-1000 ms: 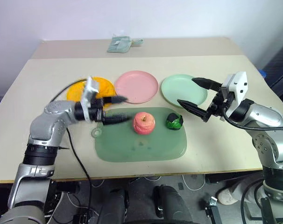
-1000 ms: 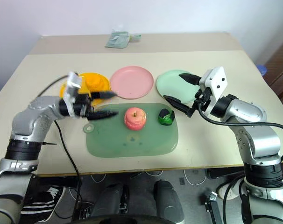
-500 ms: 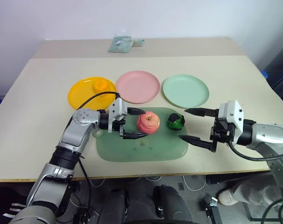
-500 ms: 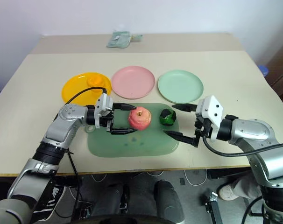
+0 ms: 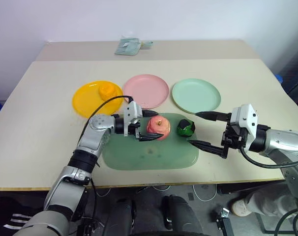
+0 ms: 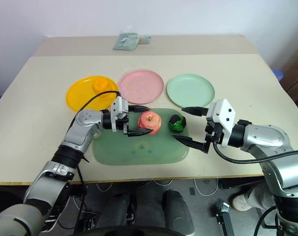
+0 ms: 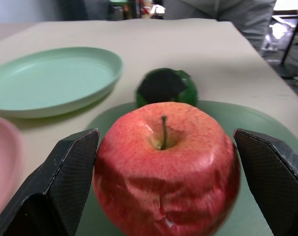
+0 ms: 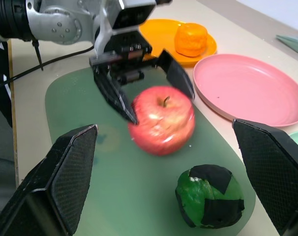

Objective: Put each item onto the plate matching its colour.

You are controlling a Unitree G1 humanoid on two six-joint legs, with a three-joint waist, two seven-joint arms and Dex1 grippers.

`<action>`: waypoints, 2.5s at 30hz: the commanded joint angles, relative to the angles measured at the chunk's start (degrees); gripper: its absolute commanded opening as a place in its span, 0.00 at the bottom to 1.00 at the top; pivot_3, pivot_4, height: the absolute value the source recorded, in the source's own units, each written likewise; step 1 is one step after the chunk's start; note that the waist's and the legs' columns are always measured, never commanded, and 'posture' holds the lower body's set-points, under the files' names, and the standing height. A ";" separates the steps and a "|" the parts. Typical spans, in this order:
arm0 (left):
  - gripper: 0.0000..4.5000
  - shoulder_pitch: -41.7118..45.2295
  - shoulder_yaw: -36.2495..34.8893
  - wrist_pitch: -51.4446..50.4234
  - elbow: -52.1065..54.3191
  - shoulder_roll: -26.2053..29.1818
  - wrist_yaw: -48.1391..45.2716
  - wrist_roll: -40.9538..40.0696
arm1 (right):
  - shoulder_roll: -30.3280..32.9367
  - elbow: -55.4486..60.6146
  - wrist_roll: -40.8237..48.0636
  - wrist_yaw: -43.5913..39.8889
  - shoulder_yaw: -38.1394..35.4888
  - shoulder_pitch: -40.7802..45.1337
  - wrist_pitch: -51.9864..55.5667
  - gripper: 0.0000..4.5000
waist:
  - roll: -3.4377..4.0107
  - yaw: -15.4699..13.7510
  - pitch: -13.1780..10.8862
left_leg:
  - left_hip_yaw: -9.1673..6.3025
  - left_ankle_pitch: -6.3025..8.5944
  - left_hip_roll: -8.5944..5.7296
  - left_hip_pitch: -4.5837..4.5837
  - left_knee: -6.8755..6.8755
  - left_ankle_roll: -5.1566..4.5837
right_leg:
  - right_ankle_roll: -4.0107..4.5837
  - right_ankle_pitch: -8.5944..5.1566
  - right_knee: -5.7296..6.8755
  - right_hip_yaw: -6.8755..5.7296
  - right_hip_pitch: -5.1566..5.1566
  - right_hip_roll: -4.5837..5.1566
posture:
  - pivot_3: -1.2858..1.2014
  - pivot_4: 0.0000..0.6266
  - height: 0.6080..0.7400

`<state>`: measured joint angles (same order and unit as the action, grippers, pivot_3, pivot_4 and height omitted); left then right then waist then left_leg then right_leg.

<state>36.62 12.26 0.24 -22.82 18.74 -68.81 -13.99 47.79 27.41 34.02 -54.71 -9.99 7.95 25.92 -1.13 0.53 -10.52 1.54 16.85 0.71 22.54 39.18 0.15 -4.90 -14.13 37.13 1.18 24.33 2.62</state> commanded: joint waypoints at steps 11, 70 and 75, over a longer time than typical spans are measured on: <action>0.68 -0.27 -0.28 -5.19 3.48 0.61 0.16 0.32 | -0.46 0.76 0.75 0.65 -1.55 1.10 -1.02 1.00 | 0.01 0.03 0.01 | 0.00 0.00 0.01 -0.02 0.00 0.00 | 0.00 0.00 0.01 0.01 -0.01 0.00 | 0.52 0.24 0.96; 0.99 -4.26 -15.52 -19.53 13.80 14.19 -14.21 -16.58 | -8.37 -13.05 -12.39 10.88 9.52 12.33 6.87 1.00 | 0.02 -0.02 0.01 | -0.01 -0.07 -0.01 0.12 0.06 0.06 | -0.01 0.15 0.02 -0.03 0.08 0.03 | 0.52 0.24 0.96; 0.99 -7.56 -16.88 -19.14 17.53 15.76 -14.11 -17.72 | -8.72 -16.27 -15.20 10.62 11.57 13.11 5.38 1.00 | 0.02 0.10 0.01 | 0.02 -0.07 -0.02 0.08 0.05 0.05 | -0.01 0.15 -0.01 -0.01 0.04 0.05 | 0.52 0.24 0.96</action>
<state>29.26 -3.28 -19.35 -8.03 33.39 -82.30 -30.12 39.21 11.58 20.08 -44.29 1.78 19.93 32.80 -1.11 0.63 -10.51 1.56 16.78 0.69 22.62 39.23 0.20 -4.92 -13.97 37.13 1.17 24.38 2.66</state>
